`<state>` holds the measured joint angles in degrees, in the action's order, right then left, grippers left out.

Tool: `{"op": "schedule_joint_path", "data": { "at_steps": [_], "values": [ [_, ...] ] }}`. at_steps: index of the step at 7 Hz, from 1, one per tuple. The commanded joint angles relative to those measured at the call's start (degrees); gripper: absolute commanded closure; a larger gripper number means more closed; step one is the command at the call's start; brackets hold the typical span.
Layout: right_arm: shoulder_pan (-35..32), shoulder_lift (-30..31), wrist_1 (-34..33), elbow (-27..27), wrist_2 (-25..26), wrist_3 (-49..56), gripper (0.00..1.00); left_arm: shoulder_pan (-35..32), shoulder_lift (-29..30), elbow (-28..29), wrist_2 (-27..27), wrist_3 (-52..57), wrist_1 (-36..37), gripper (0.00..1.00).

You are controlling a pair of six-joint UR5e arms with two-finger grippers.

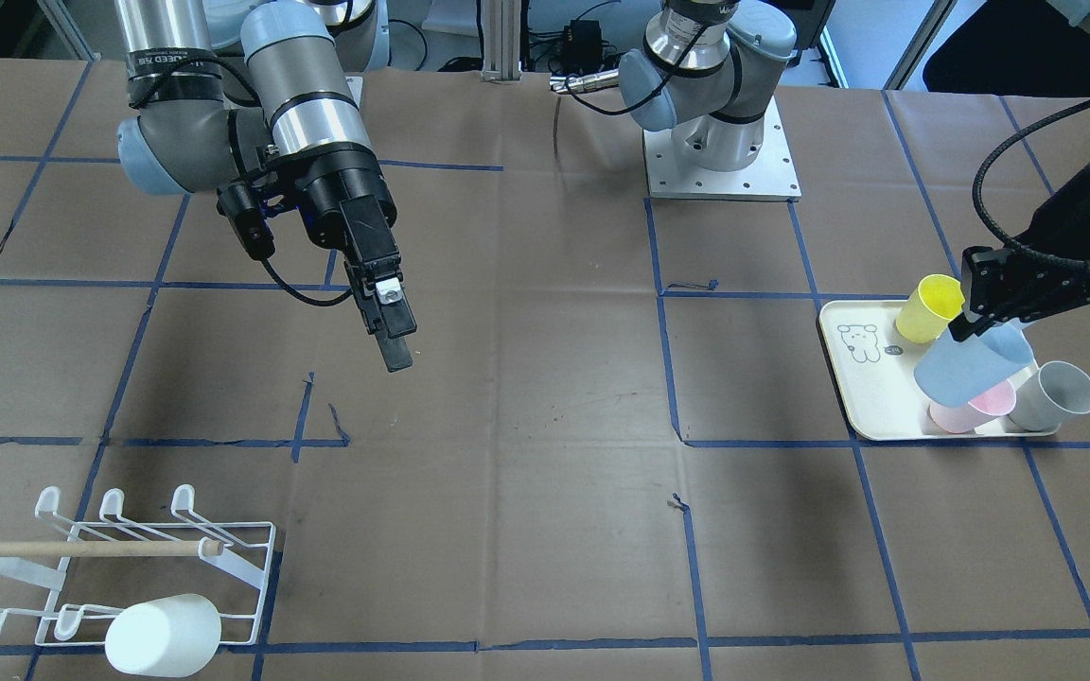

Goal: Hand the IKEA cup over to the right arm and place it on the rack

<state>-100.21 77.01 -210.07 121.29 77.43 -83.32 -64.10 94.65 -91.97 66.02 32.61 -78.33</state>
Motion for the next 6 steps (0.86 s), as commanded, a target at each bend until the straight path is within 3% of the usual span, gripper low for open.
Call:
{"op": "schedule_joint_path", "data": {
  "at_steps": [1, 3, 6],
  "values": [
    [0.02, -0.02, 0.01, 0.0, 0.0, 0.0, 0.0, -1.2, -0.52, -0.93, -14.45, 0.18, 7.02, 1.0],
    [0.02, -0.11, 0.01, 0.0, 0.0, 0.0, 0.0, -4.18, -0.35, -2.85, -26.68, 3.24, 13.07, 1.0],
    [-0.07, 0.15, 0.1, 0.0, 0.0, 0.0, 0.0, -5.69, 0.01, -14.68, -37.08, 3.43, 36.06, 1.0]
  ]
}}
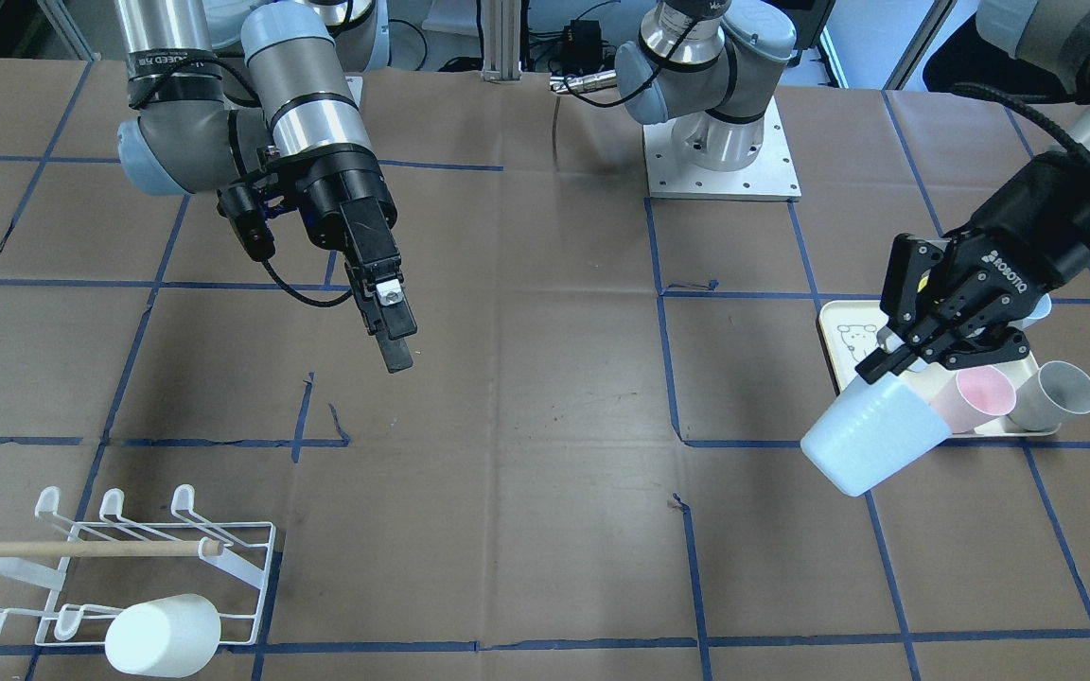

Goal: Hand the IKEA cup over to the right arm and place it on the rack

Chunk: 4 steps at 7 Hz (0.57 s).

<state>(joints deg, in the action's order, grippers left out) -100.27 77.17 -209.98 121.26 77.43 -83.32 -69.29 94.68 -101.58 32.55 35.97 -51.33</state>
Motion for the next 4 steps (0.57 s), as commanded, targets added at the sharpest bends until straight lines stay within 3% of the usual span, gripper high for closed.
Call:
{"op": "schedule_joint_path", "data": {
  "at_steps": [1, 4],
  "values": [
    [-0.01, 0.0, -0.08, 0.02, 0.0, 0.0, 0.0, -0.5, 0.41, -10.25, -7.2, 0.06, 18.98, 1.0],
    [-0.01, -0.26, 0.01, -0.06, 0.96, -0.09, 0.0, -4.87, 2.16, -18.55, -7.68, 0.5, 36.87, 1.0]
  ]
}}
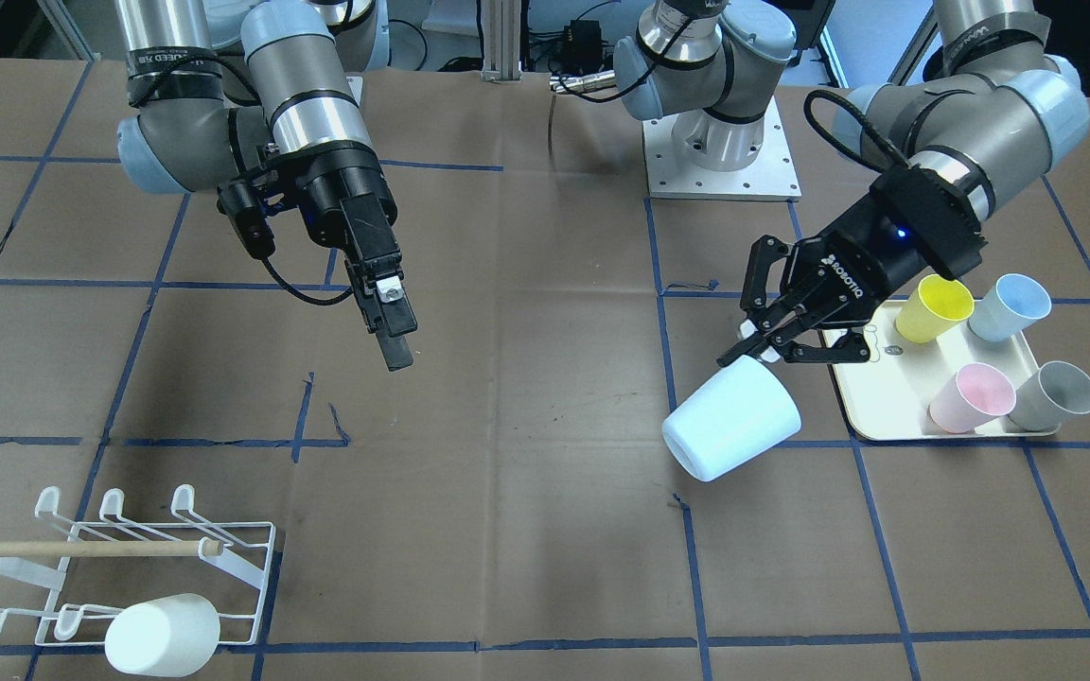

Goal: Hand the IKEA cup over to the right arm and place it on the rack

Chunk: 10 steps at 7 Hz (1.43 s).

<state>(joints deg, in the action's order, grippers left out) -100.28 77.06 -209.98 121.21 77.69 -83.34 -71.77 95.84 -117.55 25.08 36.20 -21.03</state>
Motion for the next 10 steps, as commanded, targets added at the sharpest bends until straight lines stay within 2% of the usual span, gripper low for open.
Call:
{"op": "schedule_joint_path", "data": {
  "at_steps": [1, 3, 5, 7, 10],
  "values": [
    [0.0, -0.07, 0.01, 0.08, 0.7, 0.02, 0.0, -4.67, 3.01, -2.77, -0.12, 0.02, 9.66, 1.0],
    [0.0, -0.07, 0.01, 0.25, 0.7, -0.06, 0.0, -6.44, 3.38, -3.73, -0.2, 0.28, 13.11, 1.0],
    [-0.7, -0.25, 1.05, 0.26, 0.27, -0.94, 0.0, -11.35, 3.3, -6.27, 0.06, 0.11, 18.1, 1.0],
    [-2.63, -0.07, 2.54, 0.17, 0.27, -9.94, 0.0, -11.9, 3.04, -6.64, 0.06, -0.16, 19.09, 1.0],
    [-2.73, 0.36, 3.6, 1.3, 0.27, -10.17, 0.04, -11.46, 2.51, -7.34, -0.03, -0.51, 19.18, 1.0]
  ]
}}
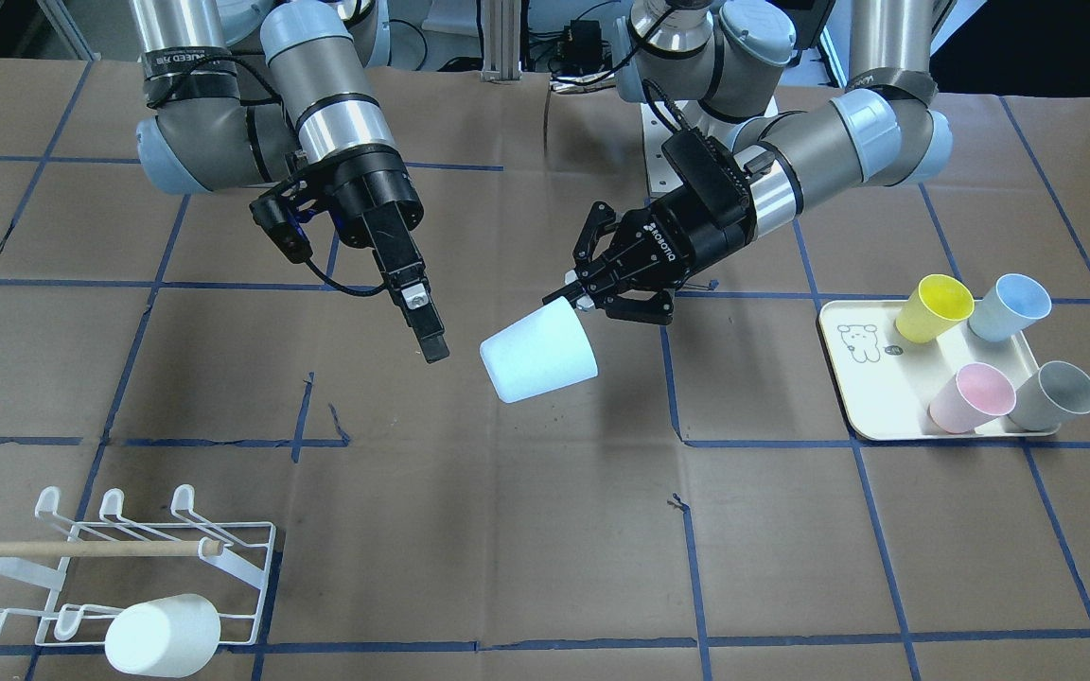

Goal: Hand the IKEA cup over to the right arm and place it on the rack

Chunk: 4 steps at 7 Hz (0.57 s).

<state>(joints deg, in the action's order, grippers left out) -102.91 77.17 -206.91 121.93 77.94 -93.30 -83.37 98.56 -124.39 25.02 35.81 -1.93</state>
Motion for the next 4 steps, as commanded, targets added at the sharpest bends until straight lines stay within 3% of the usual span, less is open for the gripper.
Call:
{"op": "schedule_joint_path", "data": {
  "at_steps": [1, 4],
  "values": [
    [-0.1, 0.78, 1.5, 0.5, 0.19, -0.31, 0.04, -0.04, -0.38, -0.5, 0.03, -0.13, 0.09, 1.0],
    [-2.99, 2.45, 9.49, 0.07, 0.54, -0.4, 0.04, -0.21, -0.39, -0.5, -0.06, -0.83, 0.09, 1.0]
  ]
}}
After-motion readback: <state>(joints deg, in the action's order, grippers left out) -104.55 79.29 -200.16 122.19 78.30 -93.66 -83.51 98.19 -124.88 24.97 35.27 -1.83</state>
